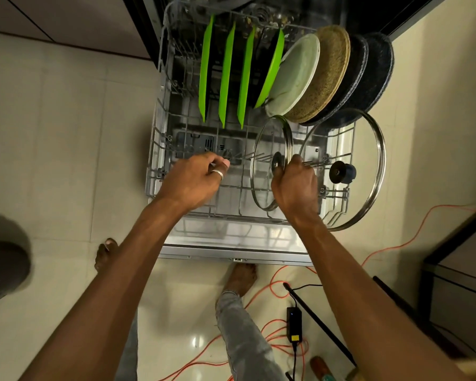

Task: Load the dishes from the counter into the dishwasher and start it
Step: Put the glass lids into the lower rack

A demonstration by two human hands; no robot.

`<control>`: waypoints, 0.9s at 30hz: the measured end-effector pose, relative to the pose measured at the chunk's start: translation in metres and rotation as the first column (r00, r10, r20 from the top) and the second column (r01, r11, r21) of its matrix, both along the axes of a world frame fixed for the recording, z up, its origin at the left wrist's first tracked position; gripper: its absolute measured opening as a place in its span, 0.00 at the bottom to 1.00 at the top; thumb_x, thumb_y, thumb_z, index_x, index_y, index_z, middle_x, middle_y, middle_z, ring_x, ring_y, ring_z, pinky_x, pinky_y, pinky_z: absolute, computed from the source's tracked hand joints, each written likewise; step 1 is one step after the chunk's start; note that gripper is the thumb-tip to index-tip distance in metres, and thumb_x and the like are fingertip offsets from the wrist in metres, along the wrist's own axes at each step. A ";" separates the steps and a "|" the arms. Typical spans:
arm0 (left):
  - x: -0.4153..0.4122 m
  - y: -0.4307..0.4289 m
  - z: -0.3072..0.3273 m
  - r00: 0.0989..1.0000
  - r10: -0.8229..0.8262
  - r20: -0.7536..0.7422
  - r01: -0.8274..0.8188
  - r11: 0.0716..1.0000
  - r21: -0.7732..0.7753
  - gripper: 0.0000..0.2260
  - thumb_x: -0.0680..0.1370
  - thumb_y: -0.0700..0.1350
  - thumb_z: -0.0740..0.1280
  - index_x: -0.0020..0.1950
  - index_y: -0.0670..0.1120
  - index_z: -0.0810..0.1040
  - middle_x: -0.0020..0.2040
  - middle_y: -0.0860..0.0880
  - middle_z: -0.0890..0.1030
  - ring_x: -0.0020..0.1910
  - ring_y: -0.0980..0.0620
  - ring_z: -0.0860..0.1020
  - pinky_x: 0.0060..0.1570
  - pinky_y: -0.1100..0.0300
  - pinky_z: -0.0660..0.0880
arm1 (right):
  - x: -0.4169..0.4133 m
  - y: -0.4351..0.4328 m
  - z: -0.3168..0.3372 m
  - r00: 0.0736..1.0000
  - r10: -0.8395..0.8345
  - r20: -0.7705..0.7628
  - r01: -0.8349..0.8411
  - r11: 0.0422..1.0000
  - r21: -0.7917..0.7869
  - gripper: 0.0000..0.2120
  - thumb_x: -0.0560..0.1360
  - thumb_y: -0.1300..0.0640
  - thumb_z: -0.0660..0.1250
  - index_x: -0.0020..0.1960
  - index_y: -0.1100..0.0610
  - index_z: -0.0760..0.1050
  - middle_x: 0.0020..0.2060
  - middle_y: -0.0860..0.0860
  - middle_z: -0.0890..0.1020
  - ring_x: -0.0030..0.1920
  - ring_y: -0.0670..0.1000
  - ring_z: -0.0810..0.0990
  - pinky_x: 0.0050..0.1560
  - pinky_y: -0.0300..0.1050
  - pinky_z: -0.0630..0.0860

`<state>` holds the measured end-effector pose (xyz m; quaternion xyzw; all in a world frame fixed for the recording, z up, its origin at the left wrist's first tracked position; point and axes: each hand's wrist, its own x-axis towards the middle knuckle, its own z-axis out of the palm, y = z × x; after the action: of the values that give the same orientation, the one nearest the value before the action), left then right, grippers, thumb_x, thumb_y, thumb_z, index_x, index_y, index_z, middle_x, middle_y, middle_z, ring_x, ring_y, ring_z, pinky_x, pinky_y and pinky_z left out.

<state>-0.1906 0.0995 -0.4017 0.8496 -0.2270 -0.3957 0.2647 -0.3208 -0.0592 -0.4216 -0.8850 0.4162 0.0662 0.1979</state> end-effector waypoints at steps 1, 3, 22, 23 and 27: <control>0.000 -0.001 0.000 1.000 -0.004 0.000 0.004 1.000 0.002 0.15 0.84 0.56 0.59 0.64 0.51 0.78 0.43 0.55 0.79 0.44 0.52 0.79 0.43 0.59 0.73 | -0.003 0.003 -0.002 1.000 -0.017 0.014 0.017 1.000 0.015 0.11 0.83 0.57 0.62 0.57 0.67 0.73 0.43 0.61 0.84 0.43 0.63 0.84 0.39 0.44 0.71; 0.000 -0.002 0.001 1.000 0.000 -0.011 0.000 1.000 0.006 0.16 0.84 0.57 0.59 0.65 0.51 0.78 0.45 0.54 0.80 0.47 0.51 0.80 0.47 0.57 0.75 | -0.008 0.006 -0.003 0.999 -0.042 0.021 0.041 0.998 0.046 0.12 0.83 0.56 0.62 0.59 0.66 0.72 0.43 0.61 0.84 0.43 0.63 0.84 0.41 0.48 0.74; 0.003 0.004 0.004 0.995 0.087 -0.054 -0.086 0.996 0.018 0.12 0.84 0.51 0.62 0.65 0.53 0.79 0.41 0.60 0.80 0.43 0.55 0.82 0.47 0.59 0.78 | -0.022 0.034 -0.005 0.976 -0.215 0.028 0.206 0.961 0.182 0.19 0.83 0.44 0.58 0.59 0.61 0.67 0.41 0.58 0.83 0.40 0.61 0.84 0.40 0.55 0.81; 0.003 0.006 0.006 0.995 0.089 -0.053 -0.088 0.996 0.013 0.12 0.84 0.51 0.62 0.65 0.53 0.79 0.41 0.60 0.79 0.44 0.55 0.82 0.48 0.58 0.78 | -0.022 0.033 -0.001 0.972 -0.233 0.028 0.222 0.953 0.208 0.23 0.82 0.39 0.58 0.60 0.60 0.66 0.44 0.58 0.84 0.43 0.61 0.84 0.42 0.55 0.81; 0.004 0.014 0.022 0.995 0.084 -0.053 -0.085 0.996 -0.004 0.12 0.84 0.53 0.61 0.63 0.53 0.79 0.43 0.55 0.82 0.45 0.52 0.82 0.53 0.54 0.79 | -0.021 0.029 0.024 0.971 -0.216 0.101 0.199 0.968 0.154 0.29 0.80 0.37 0.60 0.64 0.63 0.68 0.58 0.61 0.77 0.56 0.59 0.77 0.51 0.52 0.77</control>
<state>-0.1867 0.1134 -0.3796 0.8468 -0.1851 -0.4057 0.2898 -0.3417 -0.0302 -0.3973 -0.8224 0.4884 0.0228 0.2908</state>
